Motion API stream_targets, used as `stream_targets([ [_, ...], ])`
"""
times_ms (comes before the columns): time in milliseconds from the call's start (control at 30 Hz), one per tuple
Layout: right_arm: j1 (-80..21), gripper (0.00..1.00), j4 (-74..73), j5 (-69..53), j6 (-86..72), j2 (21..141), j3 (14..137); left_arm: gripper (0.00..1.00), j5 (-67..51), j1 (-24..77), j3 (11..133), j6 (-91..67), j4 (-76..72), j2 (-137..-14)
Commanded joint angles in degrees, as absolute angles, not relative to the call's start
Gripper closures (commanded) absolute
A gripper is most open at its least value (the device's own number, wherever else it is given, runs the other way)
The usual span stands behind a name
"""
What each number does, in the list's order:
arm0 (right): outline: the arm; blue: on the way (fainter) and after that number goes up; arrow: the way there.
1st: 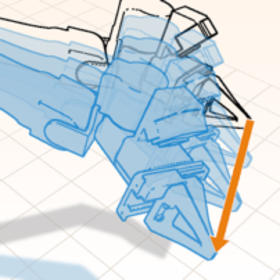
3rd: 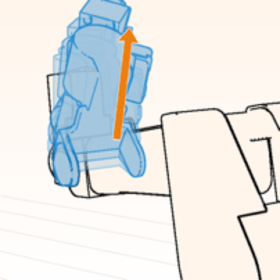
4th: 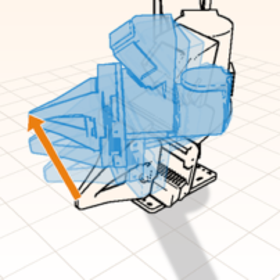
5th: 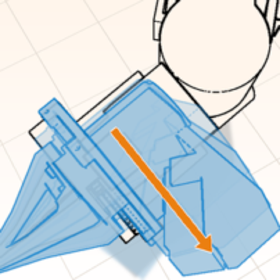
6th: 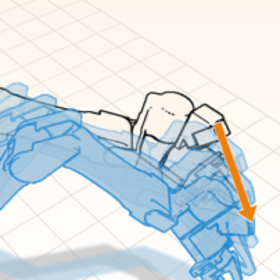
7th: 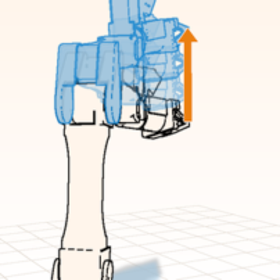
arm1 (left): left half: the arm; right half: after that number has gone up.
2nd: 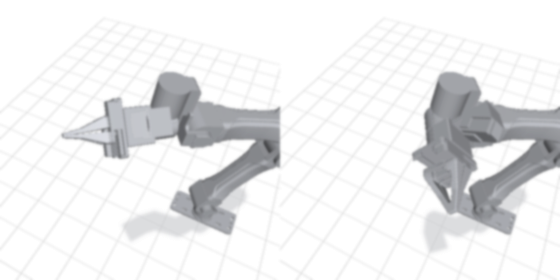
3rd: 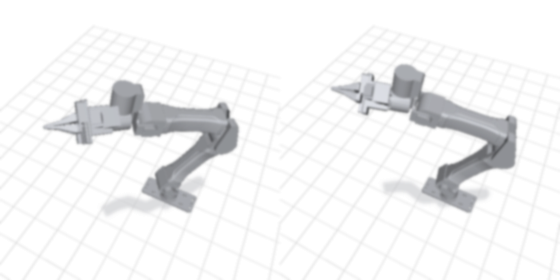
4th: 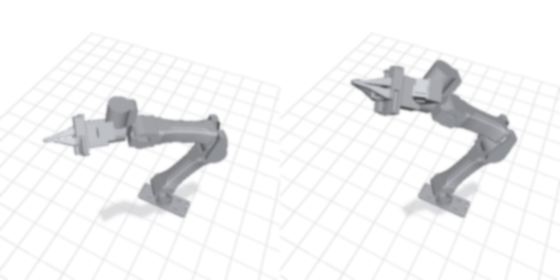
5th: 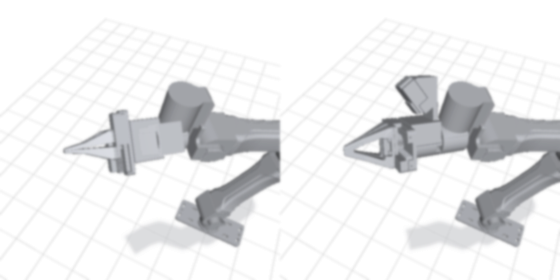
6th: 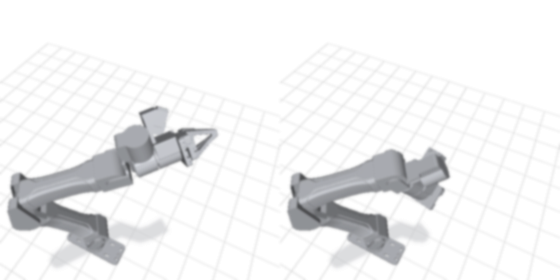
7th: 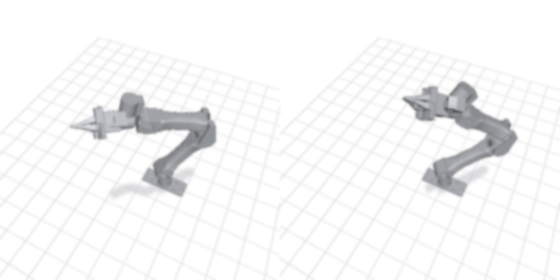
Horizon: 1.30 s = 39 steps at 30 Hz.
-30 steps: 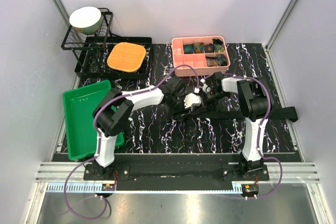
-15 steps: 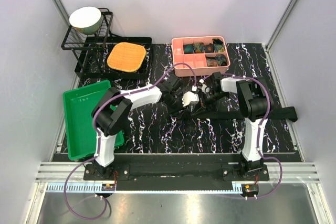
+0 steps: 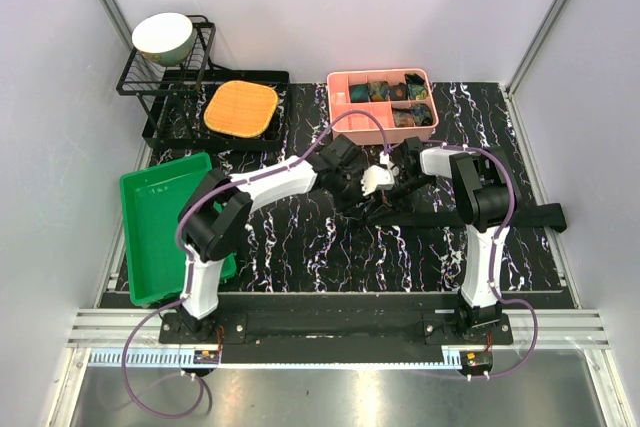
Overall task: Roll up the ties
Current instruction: Roll the tie at the center of the board.
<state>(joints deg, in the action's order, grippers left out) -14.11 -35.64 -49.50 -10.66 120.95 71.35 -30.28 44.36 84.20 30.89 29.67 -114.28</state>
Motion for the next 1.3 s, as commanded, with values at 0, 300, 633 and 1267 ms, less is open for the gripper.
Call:
stream_targets([
  [0,-15.12,1.0,-33.84,-40.08,-9.4,121.29,71.02,0.61,-33.05,45.0,87.71,27.6,27.07,-116.54],
  [300,-15.21,1.0,-33.4,-40.69,-10.02,120.85,70.49,0.58,-31.2,45.97,87.37,27.86,26.63,-120.32],
  [633,-14.94,1.0,-34.71,-44.56,-10.02,118.48,70.66,0.66,-26.37,45.97,84.82,31.81,31.11,-121.11],
  [1267,-9.93,0.57,-39.91,-55.9,-9.74,113.38,71.37,0.77,-26.72,45.88,84.38,35.51,34.89,-121.9],
])
